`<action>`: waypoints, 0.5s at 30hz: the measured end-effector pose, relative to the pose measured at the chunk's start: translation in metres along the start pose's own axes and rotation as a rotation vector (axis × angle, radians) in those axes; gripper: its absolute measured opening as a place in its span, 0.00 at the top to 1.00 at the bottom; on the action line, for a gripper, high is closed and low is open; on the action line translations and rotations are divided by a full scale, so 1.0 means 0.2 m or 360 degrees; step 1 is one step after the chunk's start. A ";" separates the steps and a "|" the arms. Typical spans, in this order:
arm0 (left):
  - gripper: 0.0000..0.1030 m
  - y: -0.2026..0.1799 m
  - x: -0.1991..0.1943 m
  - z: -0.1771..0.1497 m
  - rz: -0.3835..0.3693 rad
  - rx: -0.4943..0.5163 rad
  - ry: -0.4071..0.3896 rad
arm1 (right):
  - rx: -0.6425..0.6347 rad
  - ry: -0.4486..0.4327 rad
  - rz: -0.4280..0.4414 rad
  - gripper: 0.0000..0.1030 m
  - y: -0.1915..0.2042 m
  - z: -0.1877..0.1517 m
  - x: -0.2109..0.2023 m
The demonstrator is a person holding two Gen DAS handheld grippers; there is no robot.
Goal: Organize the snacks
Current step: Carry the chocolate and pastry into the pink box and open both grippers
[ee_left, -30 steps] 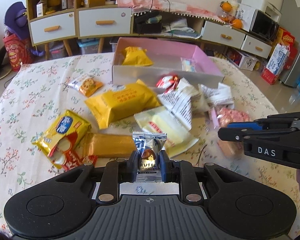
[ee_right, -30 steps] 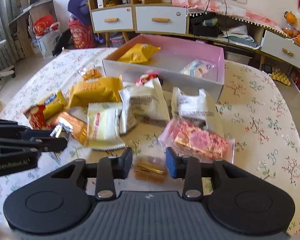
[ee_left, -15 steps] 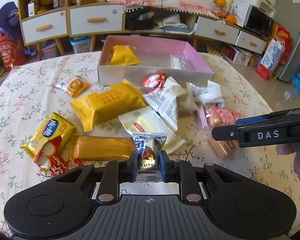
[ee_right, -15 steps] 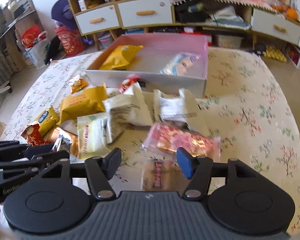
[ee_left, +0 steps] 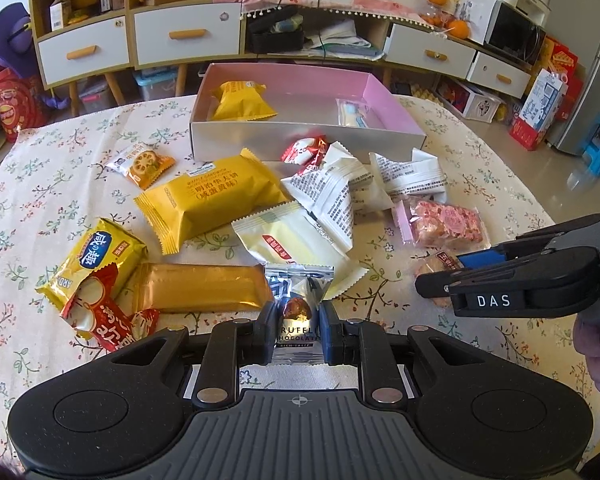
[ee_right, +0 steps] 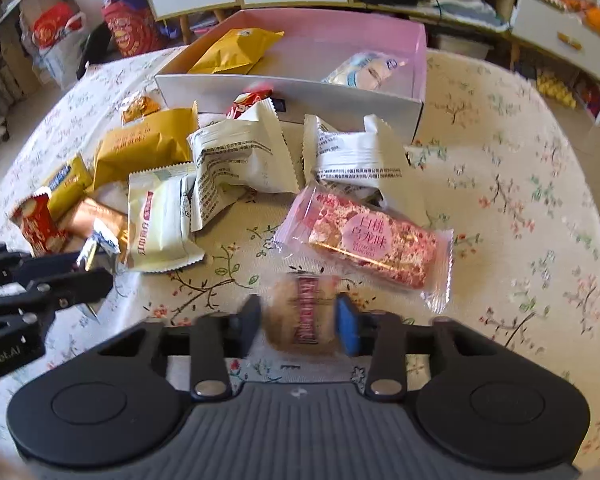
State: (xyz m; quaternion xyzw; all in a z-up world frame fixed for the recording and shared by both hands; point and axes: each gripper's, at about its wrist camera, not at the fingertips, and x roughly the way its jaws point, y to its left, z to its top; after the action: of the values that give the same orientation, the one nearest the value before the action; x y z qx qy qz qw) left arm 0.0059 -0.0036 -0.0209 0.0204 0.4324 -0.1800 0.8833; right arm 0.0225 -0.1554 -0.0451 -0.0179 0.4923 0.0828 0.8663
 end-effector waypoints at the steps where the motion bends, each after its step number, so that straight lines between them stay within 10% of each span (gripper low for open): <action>1: 0.81 0.00 0.00 0.00 -0.0001 0.0001 -0.0002 | 0.0002 0.0000 -0.0002 0.69 0.00 0.00 0.00; 15: 0.81 -0.01 -0.05 0.09 -0.0009 -0.0042 -0.0083 | 0.0089 -0.0142 0.0063 0.69 -0.03 0.10 -0.13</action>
State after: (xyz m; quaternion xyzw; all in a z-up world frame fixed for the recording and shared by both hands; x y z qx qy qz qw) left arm 0.0145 -0.0054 -0.0017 0.0028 0.4117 -0.1771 0.8939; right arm 0.0288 -0.1628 -0.0132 0.0199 0.4555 0.0868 0.8858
